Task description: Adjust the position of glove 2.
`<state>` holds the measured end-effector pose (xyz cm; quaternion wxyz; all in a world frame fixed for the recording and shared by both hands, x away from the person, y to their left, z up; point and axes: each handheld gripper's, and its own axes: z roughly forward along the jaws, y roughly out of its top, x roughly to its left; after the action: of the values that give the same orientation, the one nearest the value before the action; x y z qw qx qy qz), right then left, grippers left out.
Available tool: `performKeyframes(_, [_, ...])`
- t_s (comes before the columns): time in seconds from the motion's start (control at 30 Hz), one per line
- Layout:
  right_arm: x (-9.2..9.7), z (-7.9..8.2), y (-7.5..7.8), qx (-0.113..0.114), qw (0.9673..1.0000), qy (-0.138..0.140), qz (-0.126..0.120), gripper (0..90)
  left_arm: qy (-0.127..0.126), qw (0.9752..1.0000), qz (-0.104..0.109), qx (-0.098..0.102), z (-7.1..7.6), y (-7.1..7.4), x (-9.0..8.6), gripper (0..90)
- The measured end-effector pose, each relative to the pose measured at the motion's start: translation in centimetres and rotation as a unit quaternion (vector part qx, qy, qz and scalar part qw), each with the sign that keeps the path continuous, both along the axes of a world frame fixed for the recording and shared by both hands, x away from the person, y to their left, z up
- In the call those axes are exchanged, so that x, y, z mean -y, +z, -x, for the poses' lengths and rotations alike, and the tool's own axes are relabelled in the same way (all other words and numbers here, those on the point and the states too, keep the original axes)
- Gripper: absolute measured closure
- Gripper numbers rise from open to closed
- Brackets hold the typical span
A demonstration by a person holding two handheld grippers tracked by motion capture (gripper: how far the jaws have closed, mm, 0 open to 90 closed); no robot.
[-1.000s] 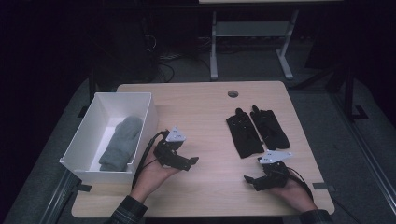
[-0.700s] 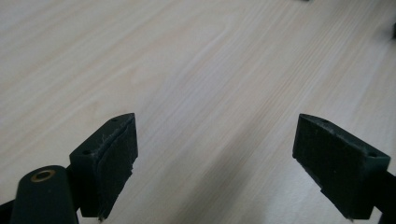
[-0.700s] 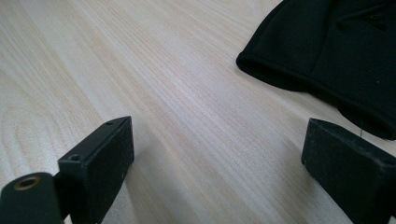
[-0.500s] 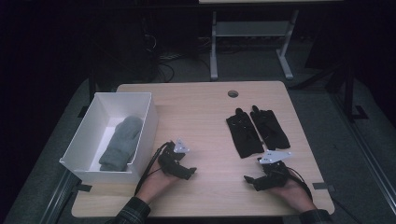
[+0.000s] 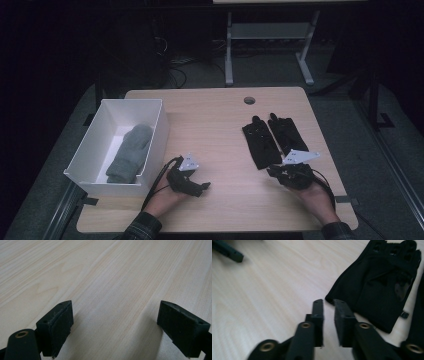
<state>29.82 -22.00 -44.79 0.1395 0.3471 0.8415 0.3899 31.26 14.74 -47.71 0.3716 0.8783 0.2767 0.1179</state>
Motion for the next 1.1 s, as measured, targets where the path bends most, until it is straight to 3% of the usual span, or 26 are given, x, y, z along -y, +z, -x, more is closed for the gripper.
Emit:
performKeyframes(0.1, [-0.3, -1.3, 0.1, -0.002, 1.0, 0.001, -0.002, 90.0, -0.001, 1.0, 0.0, 0.001, 0.0, 0.0, 0.0, 12.8])
performKeyframes(0.4, [-1.0, -4.7, 0.0, -0.007, 0.9996, -0.023, 0.012, 90.0, 0.001, 1.0, 0.001, 0.001, 0.0, 0.0, 0.0, 12.8])
performKeyframes(0.63, [-0.5, -7.7, -0.4, 0.007, 0.9981, -0.059, 0.014, 90.0, 0.001, 1.0, 0.003, 0.001, -0.1, 0.0, 0.0, 12.8])
performKeyframes(0.7, [-0.3, -8.3, -0.6, 0.0, 0.9975, -0.069, 0.016, 90.0, 0.002, 1.0, 0.003, 0.001, -0.1, 0.0, 0.0, 12.9])
performKeyframes(0.83, [-0.4, -8.7, -1.9, -0.027, 0.9965, -0.065, 0.045, 90.0, 0.001, 1.0, 0.002, 0.001, -0.1, -0.1, 0.0, 12.8])
performKeyframes(1.1, [-0.9, -7.9, -1.9, -0.05, 0.9978, -0.033, 0.026, 90.0, 0.001, 1.0, 0.002, 0.002, -0.1, 0.0, 0.0, 12.8])
